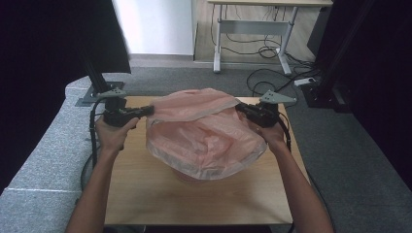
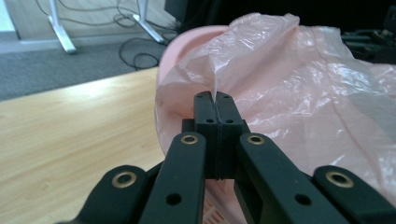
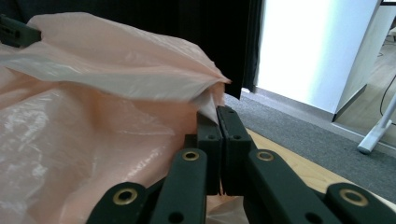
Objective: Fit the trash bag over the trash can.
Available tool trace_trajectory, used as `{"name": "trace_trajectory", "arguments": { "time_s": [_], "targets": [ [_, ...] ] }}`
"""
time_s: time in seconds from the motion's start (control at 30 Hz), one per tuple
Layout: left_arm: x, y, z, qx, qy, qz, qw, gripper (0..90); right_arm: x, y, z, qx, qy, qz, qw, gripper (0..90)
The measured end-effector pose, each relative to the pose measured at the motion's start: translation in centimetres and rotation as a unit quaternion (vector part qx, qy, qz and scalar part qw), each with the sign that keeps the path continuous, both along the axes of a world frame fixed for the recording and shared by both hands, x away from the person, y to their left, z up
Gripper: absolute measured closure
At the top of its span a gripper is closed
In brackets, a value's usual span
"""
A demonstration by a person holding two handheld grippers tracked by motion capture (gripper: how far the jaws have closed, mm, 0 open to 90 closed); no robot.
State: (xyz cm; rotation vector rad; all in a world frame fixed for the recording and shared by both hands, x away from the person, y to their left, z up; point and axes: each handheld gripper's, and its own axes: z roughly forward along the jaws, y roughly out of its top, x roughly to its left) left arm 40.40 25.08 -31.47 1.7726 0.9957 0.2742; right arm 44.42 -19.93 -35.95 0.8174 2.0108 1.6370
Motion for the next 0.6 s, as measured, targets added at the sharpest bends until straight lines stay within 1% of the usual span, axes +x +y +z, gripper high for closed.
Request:
{"name": "trace_trajectory", "arguments": {
  "time_s": [0.07, 0.13, 0.2, 0.23, 0.27, 0.3, 0.33, 0.37, 0.43, 0.5, 0.53, 0.6],
  "targets": [
    [0.3, 0.2, 0.0, 0.001, -0.003, 0.007, 1.0, 90.0, 0.2, -0.1, -0.1, 0.001, 0.002, -0.002, 1.0, 88.2],
    [0.9, 0.3, -0.2, -0.006, 0.005, 0.006, 1.0, 90.0, 0.4, 0.0, -0.3, 0.0, 0.007, -0.003, 1.0, 88.8],
    [1.4, 0.3, -0.6, -0.002, 0.008, 0.009, 0.9999, 90.0, 0.7, 0.3, -0.6, -0.009, 0.014, -0.005, 0.9998, 89.0],
    [1.6, 0.4, -0.7, -0.004, 0.009, 0.008, 0.9999, 90.0, 1.1, 0.6, -1.1, -0.022, 0.027, -0.01, 0.9993, 89.2],
    [1.9, 0.5, -0.9, -0.013, 0.011, 0.007, 0.9998, 90.0, 1.1, 0.6, -1.1, -0.022, 0.027, -0.01, 0.9993, 89.2],
    [2.1, 0.7, -1.0, -0.02, 0.013, 0.006, 0.9997, 90.0, 1.3, 0.7, -1.4, -0.022, 0.033, -0.008, 0.9992, 89.2],
    [2.2, 0.8, -1.1, -0.022, 0.012, 0.006, 0.9997, 90.0, 1.5, 0.8, -1.6, -0.022, 0.036, -0.007, 0.9991, 89.2],
    [2.4, 0.9, -1.2, -0.023, 0.012, 0.008, 0.9996, 90.0, 1.7, 1.3, -2.0, -0.022, 0.039, 0.001, 0.999, 89.2],
    [2.6, 1.1, -1.2, -0.02, 0.012, 0.014, 0.9996, 90.0, 1.7, 1.6, -2.1, -0.022, 0.039, 0.004, 0.999, 89.3],
    [2.6, 1.2, -1.1, -0.022, 0.01, 0.015, 0.9996, 90.0, 1.8, 2.1, -2.3, -0.024, 0.04, 0.008, 0.9989, 89.2],
    [2.4, 1.3, -1.1, -0.019, 0.007, 0.016, 0.9997, 90.0, 1.9, 2.3, -2.4, -0.028, 0.041, 0.008, 0.9987, 89.2],
    [2.1, 1.4, -0.8, -0.007, 0.0, 0.021, 0.9998, 90.0, 1.9, 2.4, -2.5, -0.029, 0.042, 0.01, 0.9987, 89.2]
  ]
}}
